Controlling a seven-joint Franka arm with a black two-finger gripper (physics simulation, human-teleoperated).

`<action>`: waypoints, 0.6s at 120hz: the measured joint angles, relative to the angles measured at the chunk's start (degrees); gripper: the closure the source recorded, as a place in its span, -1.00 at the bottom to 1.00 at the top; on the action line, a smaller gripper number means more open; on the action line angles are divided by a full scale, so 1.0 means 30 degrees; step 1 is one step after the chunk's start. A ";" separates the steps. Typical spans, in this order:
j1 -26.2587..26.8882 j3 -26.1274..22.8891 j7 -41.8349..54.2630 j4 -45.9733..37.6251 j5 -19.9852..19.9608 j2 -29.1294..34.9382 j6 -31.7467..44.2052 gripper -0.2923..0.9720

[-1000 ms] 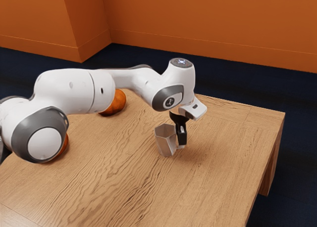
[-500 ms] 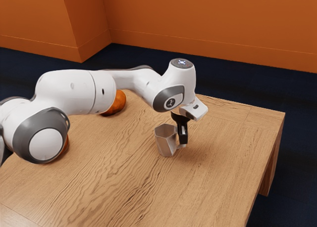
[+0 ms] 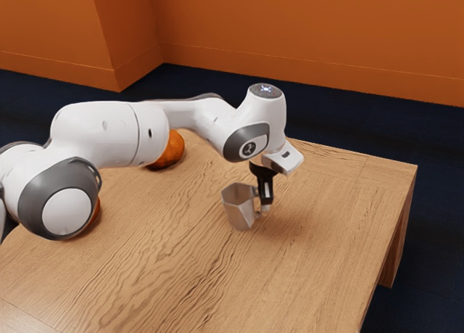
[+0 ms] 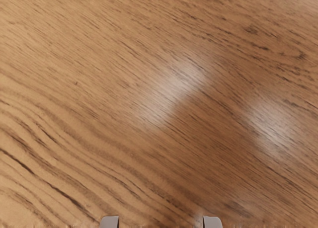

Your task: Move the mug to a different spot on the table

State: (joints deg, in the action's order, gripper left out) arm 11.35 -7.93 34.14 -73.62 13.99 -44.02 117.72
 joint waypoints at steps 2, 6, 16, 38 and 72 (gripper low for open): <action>-0.0001 0.0012 -0.0023 0.0041 0.0009 0.0006 -0.0107 0.42; -0.0001 0.0029 -0.0072 0.0144 0.0025 0.0019 -0.0345 0.42; -0.0002 0.0040 -0.0214 0.0363 0.0044 0.0053 -0.1049 0.47; 0.0037 -0.0141 -0.0824 0.1027 0.0822 0.0136 -0.3370 0.50; 0.0582 -0.0191 -0.2233 0.1121 0.1429 0.0905 -0.7322 0.57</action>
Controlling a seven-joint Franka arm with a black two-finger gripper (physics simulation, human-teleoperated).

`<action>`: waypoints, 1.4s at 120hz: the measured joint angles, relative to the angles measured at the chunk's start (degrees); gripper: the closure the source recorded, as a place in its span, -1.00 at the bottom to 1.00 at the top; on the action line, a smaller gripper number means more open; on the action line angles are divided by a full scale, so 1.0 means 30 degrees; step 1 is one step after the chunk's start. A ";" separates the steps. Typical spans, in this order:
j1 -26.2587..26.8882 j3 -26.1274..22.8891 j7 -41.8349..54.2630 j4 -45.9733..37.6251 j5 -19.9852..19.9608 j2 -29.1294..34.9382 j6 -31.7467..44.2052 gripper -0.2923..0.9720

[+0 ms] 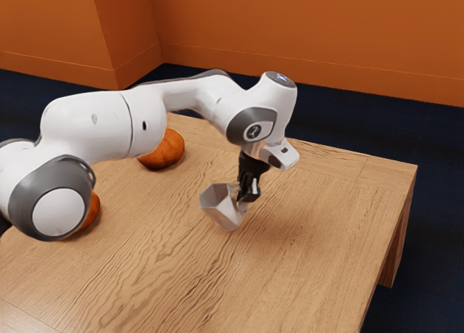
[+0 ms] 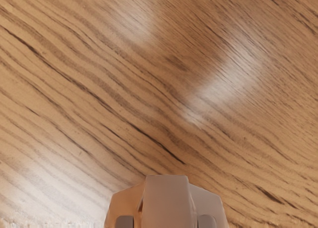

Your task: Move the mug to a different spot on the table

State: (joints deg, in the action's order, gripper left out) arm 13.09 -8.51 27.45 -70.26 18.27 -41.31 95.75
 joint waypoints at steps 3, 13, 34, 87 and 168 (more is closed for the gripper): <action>0.0043 -0.0005 -0.0151 0.0000 0.0014 0.0077 -0.0369 0.58; 0.0184 -0.0194 -0.0718 -0.0155 0.0011 0.0279 -0.1640 0.60; 0.0400 -0.0116 -0.2146 -0.1384 0.0214 0.0358 -0.3555 0.62; -0.0489 0.0611 -0.4996 -0.2766 0.0529 0.0303 -0.5314 0.60; -0.1419 0.0697 -0.6254 -0.2574 0.0893 0.0073 -0.5263 -0.16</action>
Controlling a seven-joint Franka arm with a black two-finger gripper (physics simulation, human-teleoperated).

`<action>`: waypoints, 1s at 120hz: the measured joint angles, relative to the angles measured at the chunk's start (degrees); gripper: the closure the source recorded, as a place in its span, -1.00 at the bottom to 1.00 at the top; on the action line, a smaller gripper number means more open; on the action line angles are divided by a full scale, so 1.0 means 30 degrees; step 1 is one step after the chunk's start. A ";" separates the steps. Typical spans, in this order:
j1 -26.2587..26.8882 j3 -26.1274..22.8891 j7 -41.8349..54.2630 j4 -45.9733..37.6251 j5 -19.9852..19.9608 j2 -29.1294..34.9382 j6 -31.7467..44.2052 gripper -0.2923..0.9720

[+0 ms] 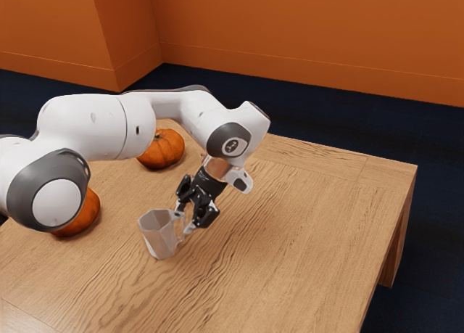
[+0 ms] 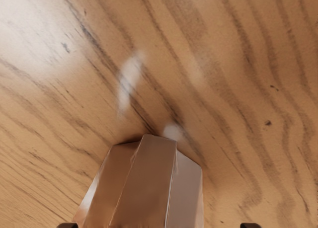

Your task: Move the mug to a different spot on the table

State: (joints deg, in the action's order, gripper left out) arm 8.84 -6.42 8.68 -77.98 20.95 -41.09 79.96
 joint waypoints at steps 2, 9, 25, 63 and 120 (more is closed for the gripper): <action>-0.0020 0.0000 -0.0015 0.0000 -0.0013 -0.0001 0.0000 -0.19; -0.0074 0.0001 -0.0064 -0.0006 -0.0045 -0.0002 0.0002 -0.27; -0.0101 0.0001 -0.0157 0.0000 -0.0094 -0.0003 0.0004 -0.40; -0.0102 0.0290 -0.0618 -0.0028 -0.1092 -0.0003 0.0659 -0.51; -0.0093 0.2460 -0.0800 -0.2070 -0.4062 0.2161 0.5977 -0.53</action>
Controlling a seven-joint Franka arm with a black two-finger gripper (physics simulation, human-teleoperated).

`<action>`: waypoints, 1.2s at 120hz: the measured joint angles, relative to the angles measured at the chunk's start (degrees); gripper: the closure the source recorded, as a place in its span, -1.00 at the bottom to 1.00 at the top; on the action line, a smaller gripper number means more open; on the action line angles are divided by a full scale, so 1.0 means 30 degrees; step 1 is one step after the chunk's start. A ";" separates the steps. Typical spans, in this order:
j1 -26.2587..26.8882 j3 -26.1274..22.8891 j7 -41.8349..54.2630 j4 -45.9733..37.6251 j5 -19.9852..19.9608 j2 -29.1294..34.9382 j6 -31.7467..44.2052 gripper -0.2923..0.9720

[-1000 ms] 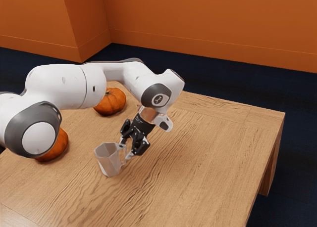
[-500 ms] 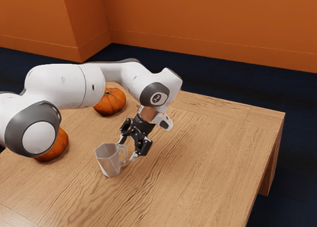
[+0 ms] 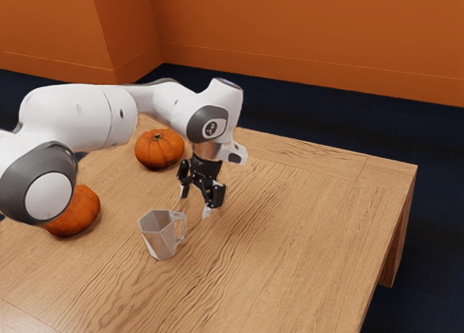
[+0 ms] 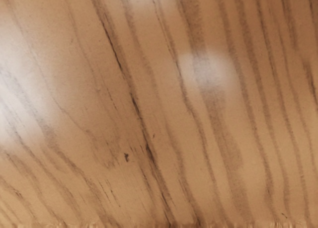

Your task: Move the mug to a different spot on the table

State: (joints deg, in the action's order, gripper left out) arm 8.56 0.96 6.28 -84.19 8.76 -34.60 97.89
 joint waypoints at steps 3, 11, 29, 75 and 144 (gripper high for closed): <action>-0.0006 0.0198 0.0104 -0.0951 -0.0264 0.0811 0.0450 -0.53; -0.0052 0.0524 0.0398 -0.2805 -0.0762 0.2680 0.1471 -0.54; -0.0150 0.0693 0.1173 -0.5012 -0.1547 0.5257 0.3092 -0.54; -0.0524 0.1792 0.2163 -0.5939 -0.2033 1.0243 0.3232 -0.54; -0.1010 0.2387 0.1545 -0.3264 -0.1917 1.1464 -0.1647 -0.54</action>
State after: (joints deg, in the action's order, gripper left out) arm 5.53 8.12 10.92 -93.98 3.02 -0.21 92.95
